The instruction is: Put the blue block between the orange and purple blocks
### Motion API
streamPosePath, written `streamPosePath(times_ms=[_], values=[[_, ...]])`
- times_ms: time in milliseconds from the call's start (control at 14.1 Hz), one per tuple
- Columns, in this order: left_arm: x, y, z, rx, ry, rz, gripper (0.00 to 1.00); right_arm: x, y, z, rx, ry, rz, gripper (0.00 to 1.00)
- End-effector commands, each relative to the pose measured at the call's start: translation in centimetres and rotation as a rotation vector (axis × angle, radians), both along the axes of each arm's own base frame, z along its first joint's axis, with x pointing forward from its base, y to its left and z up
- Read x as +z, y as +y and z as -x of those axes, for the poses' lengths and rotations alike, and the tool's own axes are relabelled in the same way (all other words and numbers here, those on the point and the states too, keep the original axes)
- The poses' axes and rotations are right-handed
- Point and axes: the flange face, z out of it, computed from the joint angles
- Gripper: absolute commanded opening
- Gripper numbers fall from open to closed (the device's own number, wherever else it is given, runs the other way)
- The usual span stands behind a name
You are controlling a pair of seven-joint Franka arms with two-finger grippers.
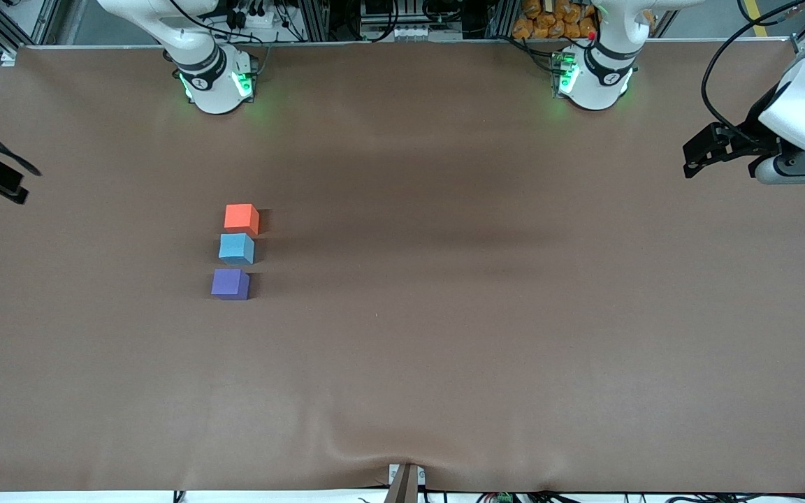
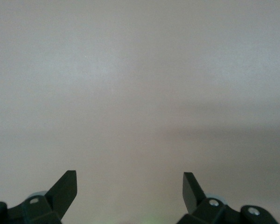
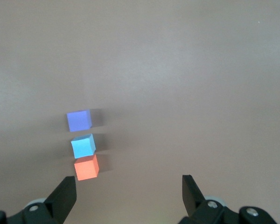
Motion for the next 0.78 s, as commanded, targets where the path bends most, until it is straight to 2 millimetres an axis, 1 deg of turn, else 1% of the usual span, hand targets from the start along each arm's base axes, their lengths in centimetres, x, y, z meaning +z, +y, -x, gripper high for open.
streamPosePath(times_ms=[0,142,283,354,425,709], values=[[0.4,-0.1,-0.1,0.009,-0.011,-0.001,1.00,-0.1,-0.7,2.8,0.004,0.010,0.011,1.00],[0.4,0.0,-0.1,0.012,-0.011,-0.001,1.00,-0.6,-0.8,3.9,0.003,0.013,0.011,1.00],[0.4,0.0,-0.1,0.011,-0.011,-0.003,1.00,-1.1,-1.0,4.6,-0.001,0.016,0.004,1.00],[0.3,0.0,-0.1,0.009,-0.010,-0.003,1.00,-1.7,-1.6,4.8,-0.017,0.030,-0.009,1.00],[0.2,0.0,-0.2,0.009,-0.008,-0.003,1.00,-1.8,-1.7,5.3,-0.019,0.029,-0.025,1.00],[0.2,-0.2,-0.2,0.007,-0.008,-0.001,1.00,-1.9,-1.1,5.2,-0.008,0.030,-0.038,1.00]])
